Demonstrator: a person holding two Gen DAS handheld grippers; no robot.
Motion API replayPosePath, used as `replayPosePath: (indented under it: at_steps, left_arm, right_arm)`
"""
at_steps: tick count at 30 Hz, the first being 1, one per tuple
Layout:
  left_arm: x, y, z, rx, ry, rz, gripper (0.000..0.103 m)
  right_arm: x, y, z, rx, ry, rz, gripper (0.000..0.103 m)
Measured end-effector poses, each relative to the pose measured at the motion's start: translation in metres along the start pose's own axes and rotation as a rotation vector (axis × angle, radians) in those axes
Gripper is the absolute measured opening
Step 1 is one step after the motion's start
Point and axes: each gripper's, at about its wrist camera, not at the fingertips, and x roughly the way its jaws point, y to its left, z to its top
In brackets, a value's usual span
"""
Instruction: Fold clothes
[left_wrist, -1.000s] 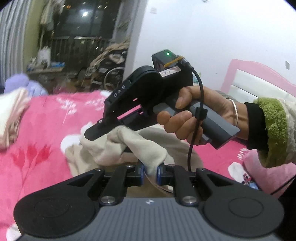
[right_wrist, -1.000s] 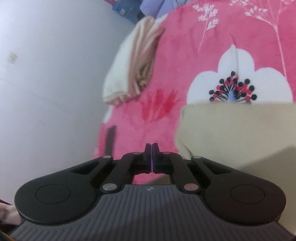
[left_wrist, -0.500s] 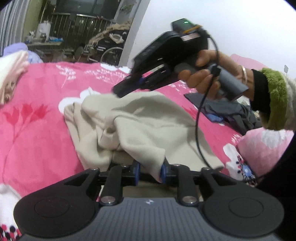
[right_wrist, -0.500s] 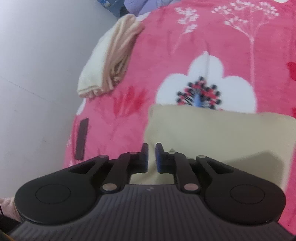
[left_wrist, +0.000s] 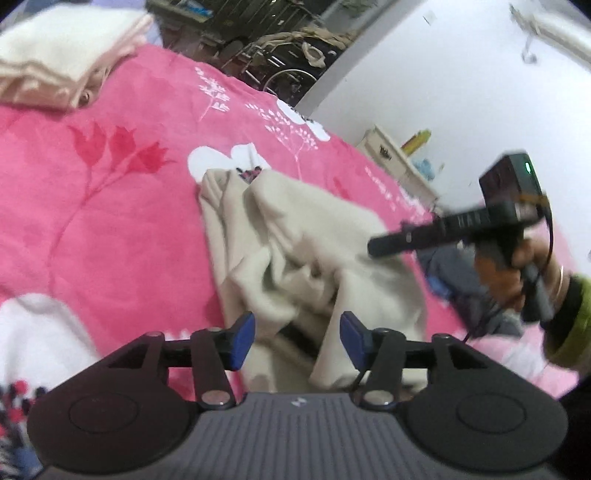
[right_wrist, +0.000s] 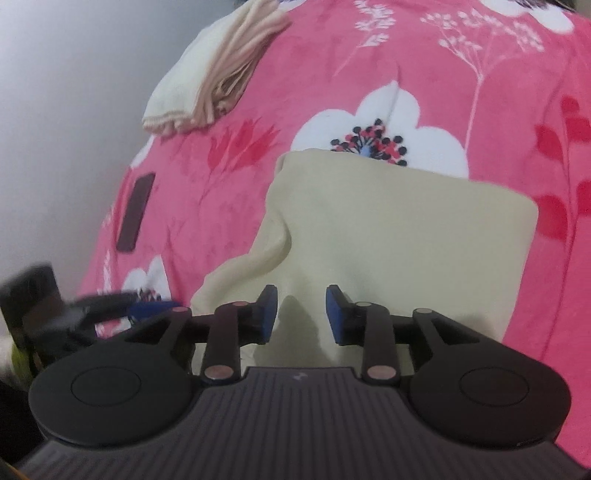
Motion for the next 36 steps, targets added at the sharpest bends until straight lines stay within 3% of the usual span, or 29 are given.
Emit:
replayPosePath:
  at_steps: [5, 11, 16, 20, 21, 23, 26, 30, 33, 36]
  left_arm:
    - [0.017, 0.006, 0.022, -0.103, 0.019, -0.058, 0.058]
    - [0.044, 0.011, 0.036, -0.178, 0.098, -0.096, 0.063]
    - [0.067, 0.004, 0.036, -0.141, 0.181, -0.066, 0.069]
    - [0.081, 0.004, 0.036, -0.138, 0.204, -0.053, 0.067]
    - [0.084, 0.004, 0.037, -0.143, 0.206, -0.049, 0.065]
    - [0.088, 0.005, 0.036, -0.138, 0.202, -0.047, 0.045]
    - [0.089, -0.001, 0.033, -0.102, 0.186, -0.050, 0.028]
    - [0.080, -0.017, 0.028, 0.007, 0.122, -0.062, 0.023]
    - [0.073, -0.027, 0.024, 0.081, 0.098, -0.088, 0.022]
    - [0.073, -0.027, 0.019, 0.107, 0.105, -0.103, 0.022]
  right_arm:
    - [0.007, 0.013, 0.020, -0.041, 0.054, -0.041, 0.042]
    - [0.015, 0.028, 0.044, -0.089, 0.116, -0.089, 0.047]
    - [0.015, 0.020, 0.049, -0.051, 0.047, -0.024, 0.052]
    - [0.023, 0.002, 0.051, 0.030, 0.006, 0.020, 0.053]
    - [0.026, -0.003, 0.053, 0.058, 0.008, 0.022, 0.053]
    - [0.030, -0.011, 0.059, 0.099, 0.009, 0.027, 0.053]
    - [0.032, -0.017, 0.068, 0.132, 0.006, 0.033, 0.054]
    - [0.028, -0.018, 0.081, 0.117, -0.009, 0.005, 0.059]
    - [0.025, -0.011, 0.095, 0.005, -0.038, -0.045, 0.067]
    - [0.036, -0.005, 0.106, -0.189, -0.034, -0.022, 0.070]
